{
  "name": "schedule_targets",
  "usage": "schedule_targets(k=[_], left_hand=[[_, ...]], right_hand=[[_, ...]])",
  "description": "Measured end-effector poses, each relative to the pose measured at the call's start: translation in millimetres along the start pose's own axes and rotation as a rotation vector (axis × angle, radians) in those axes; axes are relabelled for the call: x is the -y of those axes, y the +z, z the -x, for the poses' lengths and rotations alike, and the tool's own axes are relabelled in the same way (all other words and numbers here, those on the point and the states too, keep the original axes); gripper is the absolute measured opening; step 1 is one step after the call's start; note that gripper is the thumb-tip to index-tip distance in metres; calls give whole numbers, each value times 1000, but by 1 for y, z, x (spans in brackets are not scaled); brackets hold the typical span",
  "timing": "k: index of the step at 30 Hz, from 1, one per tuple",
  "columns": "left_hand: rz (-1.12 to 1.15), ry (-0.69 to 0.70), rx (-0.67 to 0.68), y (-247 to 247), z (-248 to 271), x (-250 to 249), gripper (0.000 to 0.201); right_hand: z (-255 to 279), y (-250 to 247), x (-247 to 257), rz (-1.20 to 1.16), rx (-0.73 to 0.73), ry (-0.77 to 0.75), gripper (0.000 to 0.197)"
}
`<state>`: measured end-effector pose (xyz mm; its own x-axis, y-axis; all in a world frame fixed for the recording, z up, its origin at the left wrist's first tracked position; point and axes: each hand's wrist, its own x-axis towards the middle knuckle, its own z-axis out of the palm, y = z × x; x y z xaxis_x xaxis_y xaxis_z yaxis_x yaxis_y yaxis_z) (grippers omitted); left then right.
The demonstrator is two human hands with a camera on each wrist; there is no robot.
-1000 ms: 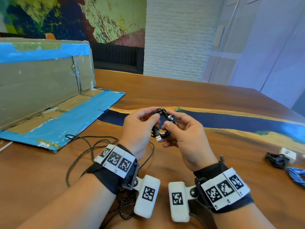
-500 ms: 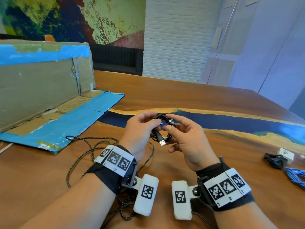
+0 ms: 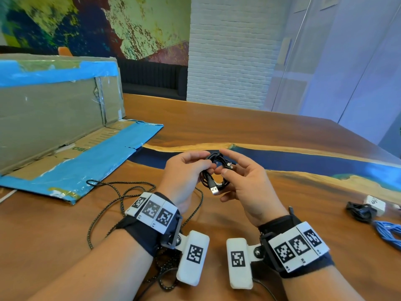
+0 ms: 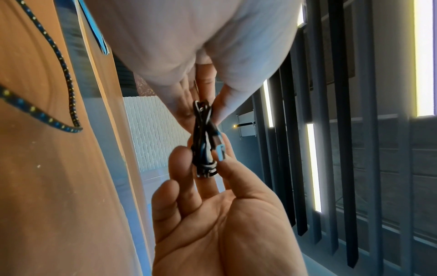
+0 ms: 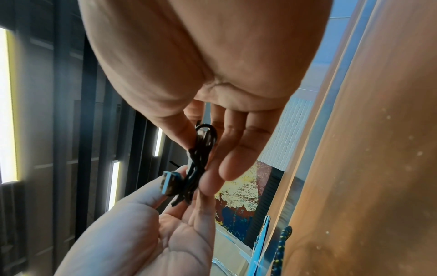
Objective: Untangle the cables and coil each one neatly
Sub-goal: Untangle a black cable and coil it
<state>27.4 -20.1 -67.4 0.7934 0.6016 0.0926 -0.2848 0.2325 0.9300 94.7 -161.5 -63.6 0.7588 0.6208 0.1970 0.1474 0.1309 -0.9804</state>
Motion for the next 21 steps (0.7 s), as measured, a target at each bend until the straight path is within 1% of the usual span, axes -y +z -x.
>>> schedule_targets(k=[3, 7, 11, 17, 21], left_hand=[[-25, -10, 13, -1, -1, -1, 15], [-30, -56, 47, -1, 0, -3, 11], [-3, -101, 79, -3, 1, -7, 19], [116, -175, 131, -5, 0, -10, 19], [94, -190, 181, -5, 2, -10, 25]], right_hand=[[0, -1, 0, -14, 0, 3, 35], [0, -3, 1, -31, 1, 9, 29], [0, -5, 3, -46, 7, 3, 32], [-4, -6, 2, 7, -21, -26, 35], [-1, -6, 1, 64, -19, -41, 34]])
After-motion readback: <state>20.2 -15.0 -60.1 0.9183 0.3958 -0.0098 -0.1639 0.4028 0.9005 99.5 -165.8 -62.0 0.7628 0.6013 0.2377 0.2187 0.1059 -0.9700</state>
